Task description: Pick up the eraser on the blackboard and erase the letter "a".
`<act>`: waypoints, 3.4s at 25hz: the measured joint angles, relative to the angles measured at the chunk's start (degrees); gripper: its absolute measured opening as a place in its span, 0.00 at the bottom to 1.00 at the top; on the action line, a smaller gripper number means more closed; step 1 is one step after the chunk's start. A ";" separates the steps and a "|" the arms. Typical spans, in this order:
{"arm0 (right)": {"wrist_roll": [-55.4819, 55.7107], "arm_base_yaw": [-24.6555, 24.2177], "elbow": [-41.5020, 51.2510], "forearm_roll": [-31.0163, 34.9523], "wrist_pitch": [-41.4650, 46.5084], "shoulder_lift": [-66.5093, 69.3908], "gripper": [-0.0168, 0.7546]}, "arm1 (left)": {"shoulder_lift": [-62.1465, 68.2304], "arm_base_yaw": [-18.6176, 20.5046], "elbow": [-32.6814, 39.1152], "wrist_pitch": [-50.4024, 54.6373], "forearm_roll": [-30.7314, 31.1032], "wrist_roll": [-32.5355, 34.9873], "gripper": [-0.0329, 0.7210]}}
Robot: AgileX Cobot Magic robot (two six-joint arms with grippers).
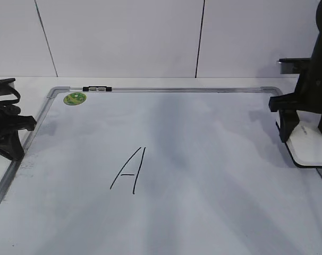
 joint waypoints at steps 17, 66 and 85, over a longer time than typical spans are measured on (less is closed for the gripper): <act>-1.35 0.00 -6.30 0.42 -0.22 6.88 0.75 | 0.00 0.00 0.00 0.00 -0.10 0.00 0.09; 0.74 0.00 -7.47 -2.53 -0.48 8.87 0.75 | 0.00 0.00 0.00 -0.24 -0.44 0.00 0.11; -1.23 0.00 -9.91 -1.98 -0.48 8.87 0.88 | 0.00 0.00 0.00 -0.43 -0.55 0.00 0.12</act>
